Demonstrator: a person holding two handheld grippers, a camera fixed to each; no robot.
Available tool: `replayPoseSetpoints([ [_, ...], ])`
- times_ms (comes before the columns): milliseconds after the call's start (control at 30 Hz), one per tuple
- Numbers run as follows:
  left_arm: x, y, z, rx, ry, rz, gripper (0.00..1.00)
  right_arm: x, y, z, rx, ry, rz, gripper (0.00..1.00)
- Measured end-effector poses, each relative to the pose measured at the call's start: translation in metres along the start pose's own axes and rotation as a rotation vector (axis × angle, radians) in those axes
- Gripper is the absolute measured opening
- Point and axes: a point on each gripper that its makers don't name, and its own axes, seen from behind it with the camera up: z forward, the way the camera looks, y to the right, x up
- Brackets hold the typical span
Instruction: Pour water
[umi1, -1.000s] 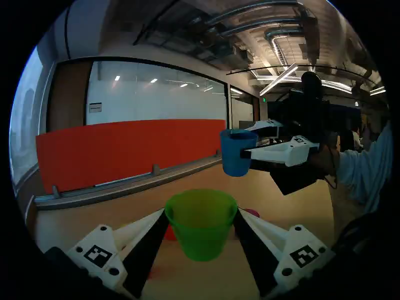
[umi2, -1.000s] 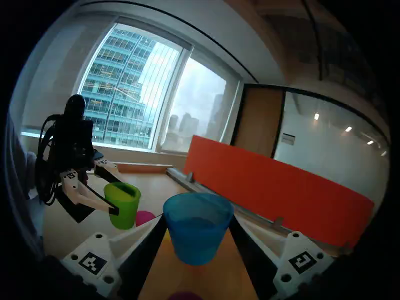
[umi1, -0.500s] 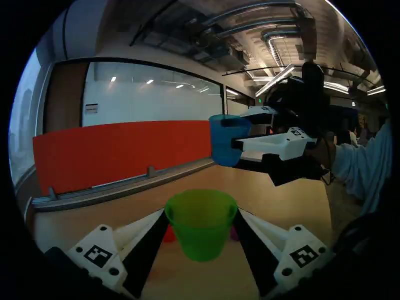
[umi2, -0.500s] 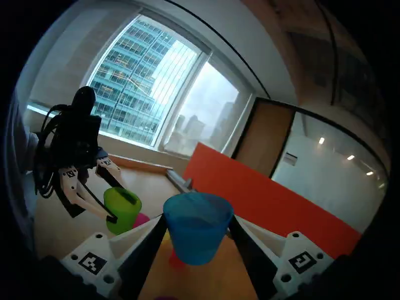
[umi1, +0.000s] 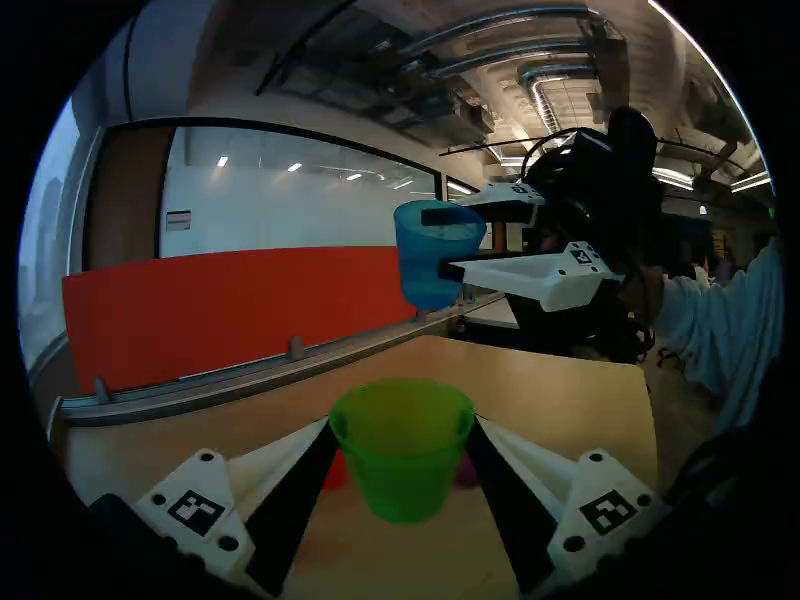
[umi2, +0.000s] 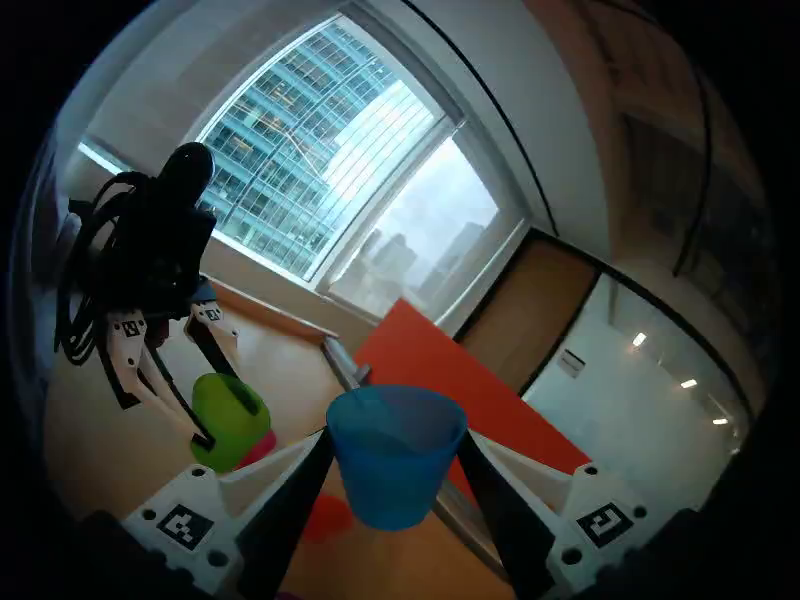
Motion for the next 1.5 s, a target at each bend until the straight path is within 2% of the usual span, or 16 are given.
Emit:
replayPoseSetpoints([
  [700, 0.006, 0.017, 0.003, -0.039, 0.007, 0.011, 0.87, 0.032, 0.010, 0.016, -0.022, 0.039, -0.215, 0.90],
  [1100, 0.010, 0.019, 0.006, -0.050, 0.016, 0.006, 0.87, 0.036, 0.012, 0.021, -0.032, 0.041, -0.360, 0.90],
  [1500, 0.010, 0.020, 0.007, -0.053, 0.017, 0.008, 0.87, 0.041, 0.017, 0.026, -0.044, 0.036, -0.429, 0.90],
])
